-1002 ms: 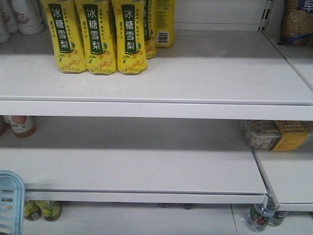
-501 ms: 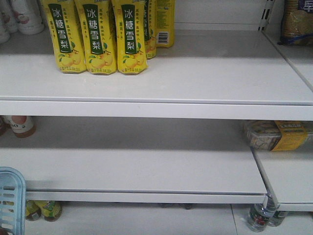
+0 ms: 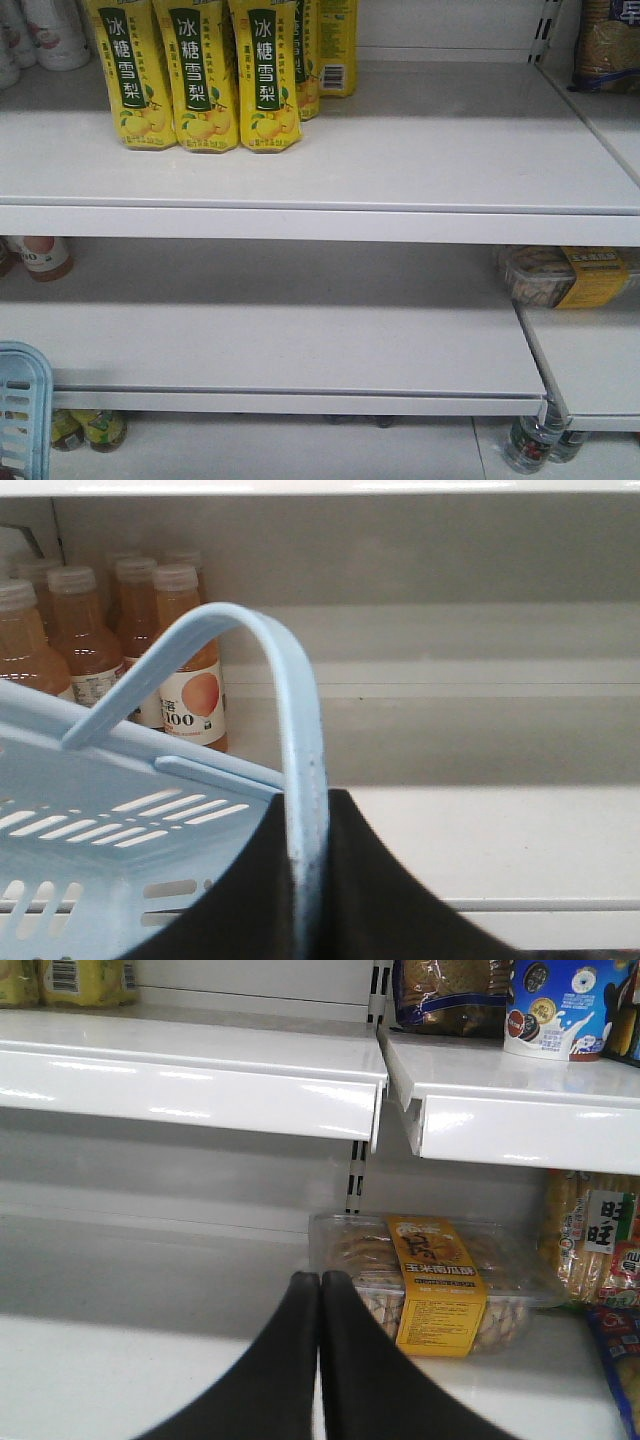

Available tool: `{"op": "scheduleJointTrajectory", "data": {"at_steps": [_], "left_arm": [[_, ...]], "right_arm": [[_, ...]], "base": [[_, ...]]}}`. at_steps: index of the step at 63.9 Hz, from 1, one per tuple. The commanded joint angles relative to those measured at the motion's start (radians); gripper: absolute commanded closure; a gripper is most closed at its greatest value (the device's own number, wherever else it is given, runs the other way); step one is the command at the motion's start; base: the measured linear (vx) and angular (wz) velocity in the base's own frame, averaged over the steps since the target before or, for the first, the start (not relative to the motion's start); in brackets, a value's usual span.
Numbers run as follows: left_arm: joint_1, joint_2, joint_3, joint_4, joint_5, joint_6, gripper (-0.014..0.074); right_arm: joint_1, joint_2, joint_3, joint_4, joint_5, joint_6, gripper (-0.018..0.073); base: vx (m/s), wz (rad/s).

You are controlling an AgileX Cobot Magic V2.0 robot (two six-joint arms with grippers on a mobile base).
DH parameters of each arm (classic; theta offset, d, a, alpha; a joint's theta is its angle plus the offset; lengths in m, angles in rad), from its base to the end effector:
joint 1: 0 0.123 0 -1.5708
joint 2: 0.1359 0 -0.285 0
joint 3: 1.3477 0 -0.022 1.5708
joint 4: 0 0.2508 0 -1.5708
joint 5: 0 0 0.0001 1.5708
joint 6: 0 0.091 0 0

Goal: Place coke in basket with both arms

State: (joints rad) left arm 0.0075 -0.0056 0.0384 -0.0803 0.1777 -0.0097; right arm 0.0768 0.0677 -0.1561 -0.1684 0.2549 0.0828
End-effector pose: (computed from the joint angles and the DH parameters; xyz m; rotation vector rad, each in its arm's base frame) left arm 0.0570 -0.0009 0.1844 -0.0709 1.6926 -0.0728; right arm 0.0548 0.0003 0.2391 -0.0970 1.6439 -0.0374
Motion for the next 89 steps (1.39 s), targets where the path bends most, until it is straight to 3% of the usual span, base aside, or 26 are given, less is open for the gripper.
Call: {"op": "scheduleJointTrajectory", "data": {"at_steps": [1, 71, 89], "left_arm": [[0.000, -0.022, -0.028, 0.015, -0.162, 0.034, 0.0603], [0.000, -0.021, -0.036, 0.015, -0.161, 0.034, 0.0603], [0.000, -0.021, -0.036, 0.015, -0.161, 0.034, 0.0603]], "right_arm": [[-0.005, 0.012, -0.027, -0.005, -0.078, -0.007, 0.0569], [-0.005, 0.008, -0.011, -0.008, -0.083, -0.014, 0.0569], [-0.005, 0.001, 0.187, 0.134, -0.239, -0.015, 0.0569]], "base": [[0.00, 0.00], [0.00, 0.00], [0.00, 0.00]]}}
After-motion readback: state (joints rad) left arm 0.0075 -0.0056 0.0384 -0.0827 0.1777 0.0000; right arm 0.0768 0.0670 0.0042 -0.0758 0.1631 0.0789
